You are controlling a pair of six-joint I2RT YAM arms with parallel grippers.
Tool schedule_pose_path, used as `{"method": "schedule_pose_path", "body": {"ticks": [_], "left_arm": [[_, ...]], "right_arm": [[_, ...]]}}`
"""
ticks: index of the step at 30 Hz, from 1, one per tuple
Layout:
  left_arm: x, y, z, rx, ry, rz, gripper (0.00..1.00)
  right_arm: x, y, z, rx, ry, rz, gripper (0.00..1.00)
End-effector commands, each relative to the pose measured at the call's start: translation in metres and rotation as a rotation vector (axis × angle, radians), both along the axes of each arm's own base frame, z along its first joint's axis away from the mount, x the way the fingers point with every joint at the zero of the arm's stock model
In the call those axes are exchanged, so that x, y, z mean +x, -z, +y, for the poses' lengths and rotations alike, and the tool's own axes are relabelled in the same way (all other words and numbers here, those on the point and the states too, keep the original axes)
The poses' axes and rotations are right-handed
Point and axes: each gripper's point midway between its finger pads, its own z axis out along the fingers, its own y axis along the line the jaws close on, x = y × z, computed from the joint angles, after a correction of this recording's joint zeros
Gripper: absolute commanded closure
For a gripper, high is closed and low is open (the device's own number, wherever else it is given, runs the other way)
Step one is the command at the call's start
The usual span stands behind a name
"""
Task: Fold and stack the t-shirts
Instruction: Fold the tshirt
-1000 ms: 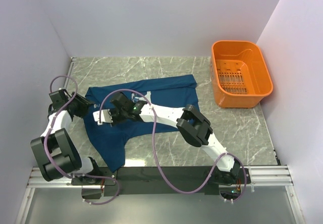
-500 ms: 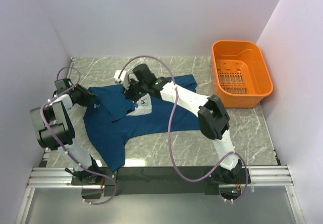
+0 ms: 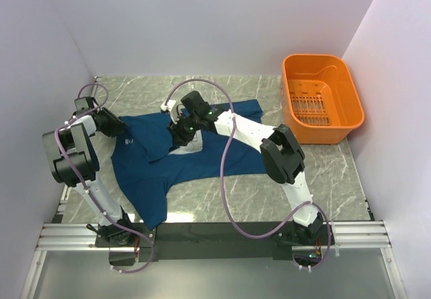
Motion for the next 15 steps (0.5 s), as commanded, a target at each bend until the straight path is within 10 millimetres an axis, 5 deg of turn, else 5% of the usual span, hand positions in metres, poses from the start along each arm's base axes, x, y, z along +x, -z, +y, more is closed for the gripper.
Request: {"method": "schedule_pose_path", "body": {"ticks": [1,15], "left_arm": [[0.008,-0.005,0.004,0.031,0.025,-0.005,0.60],[0.021,0.006,-0.005,-0.001,0.066,0.008,0.71]], "right_arm": [[0.006,0.004,0.002,-0.033,0.000,-0.027,0.55],[0.023,0.025,0.002,-0.101,0.029,-0.084,0.54]]}}
